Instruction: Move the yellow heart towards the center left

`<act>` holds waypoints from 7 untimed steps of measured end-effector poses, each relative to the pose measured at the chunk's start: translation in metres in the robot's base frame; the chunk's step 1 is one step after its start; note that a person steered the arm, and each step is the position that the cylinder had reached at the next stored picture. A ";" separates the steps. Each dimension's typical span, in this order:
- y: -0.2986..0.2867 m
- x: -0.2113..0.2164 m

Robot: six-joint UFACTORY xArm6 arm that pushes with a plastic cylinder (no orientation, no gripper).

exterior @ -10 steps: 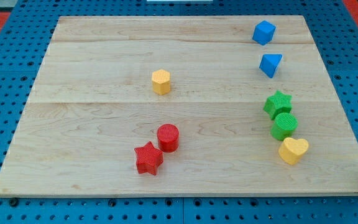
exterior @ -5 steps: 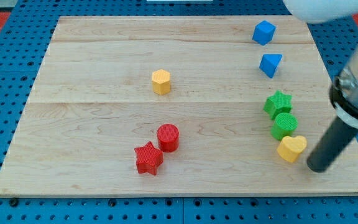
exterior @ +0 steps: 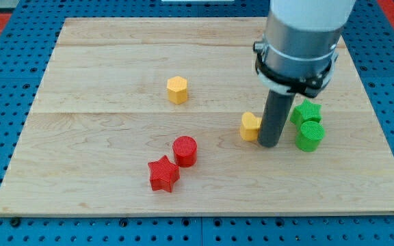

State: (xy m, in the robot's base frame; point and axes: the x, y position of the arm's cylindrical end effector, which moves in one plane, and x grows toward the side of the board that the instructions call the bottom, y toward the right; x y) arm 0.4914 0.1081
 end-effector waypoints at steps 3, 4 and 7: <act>-0.085 -0.077; -0.080 -0.049; -0.123 -0.087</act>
